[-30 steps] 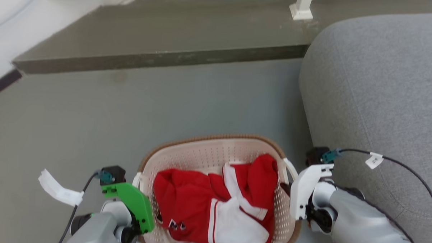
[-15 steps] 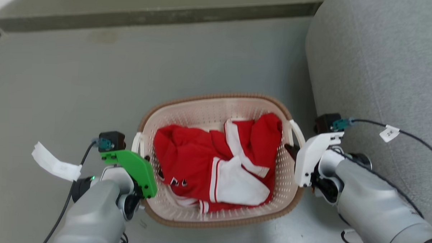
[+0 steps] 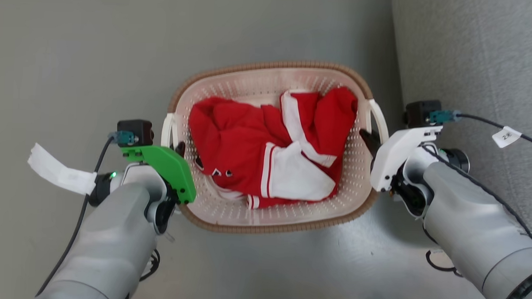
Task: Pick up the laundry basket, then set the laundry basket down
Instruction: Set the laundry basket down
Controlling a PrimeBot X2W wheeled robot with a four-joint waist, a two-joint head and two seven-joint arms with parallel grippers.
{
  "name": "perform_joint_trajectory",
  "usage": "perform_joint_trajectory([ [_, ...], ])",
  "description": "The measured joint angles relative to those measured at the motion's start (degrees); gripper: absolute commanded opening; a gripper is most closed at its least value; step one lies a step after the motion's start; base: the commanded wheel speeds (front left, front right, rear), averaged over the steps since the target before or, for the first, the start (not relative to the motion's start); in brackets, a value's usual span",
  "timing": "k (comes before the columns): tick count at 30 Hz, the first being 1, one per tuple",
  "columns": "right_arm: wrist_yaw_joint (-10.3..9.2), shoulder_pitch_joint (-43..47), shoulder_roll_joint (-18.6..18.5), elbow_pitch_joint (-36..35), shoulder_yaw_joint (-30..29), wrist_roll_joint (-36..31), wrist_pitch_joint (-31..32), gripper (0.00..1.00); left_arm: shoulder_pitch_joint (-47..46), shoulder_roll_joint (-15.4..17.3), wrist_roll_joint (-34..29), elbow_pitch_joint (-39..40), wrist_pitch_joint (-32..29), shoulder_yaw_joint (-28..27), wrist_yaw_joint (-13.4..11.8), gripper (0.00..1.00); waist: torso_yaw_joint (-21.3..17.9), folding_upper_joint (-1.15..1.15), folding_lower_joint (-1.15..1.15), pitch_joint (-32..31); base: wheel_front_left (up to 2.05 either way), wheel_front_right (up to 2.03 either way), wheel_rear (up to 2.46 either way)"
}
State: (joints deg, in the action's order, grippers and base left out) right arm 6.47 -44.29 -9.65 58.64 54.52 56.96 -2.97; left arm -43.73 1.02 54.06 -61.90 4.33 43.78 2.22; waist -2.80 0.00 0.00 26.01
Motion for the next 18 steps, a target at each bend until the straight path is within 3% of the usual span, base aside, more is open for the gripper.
perform_joint_trajectory([
  [18, 0.0, -7.2, -0.8, -0.7, -0.4, 0.0, -5.2, 0.0, -7.6, 0.3, -0.4, 1.0, 4.9, -0.9, -1.2, 0.0, 0.1, 0.0, 0.0, 13.2, 0.0, 0.0, 0.0],
])
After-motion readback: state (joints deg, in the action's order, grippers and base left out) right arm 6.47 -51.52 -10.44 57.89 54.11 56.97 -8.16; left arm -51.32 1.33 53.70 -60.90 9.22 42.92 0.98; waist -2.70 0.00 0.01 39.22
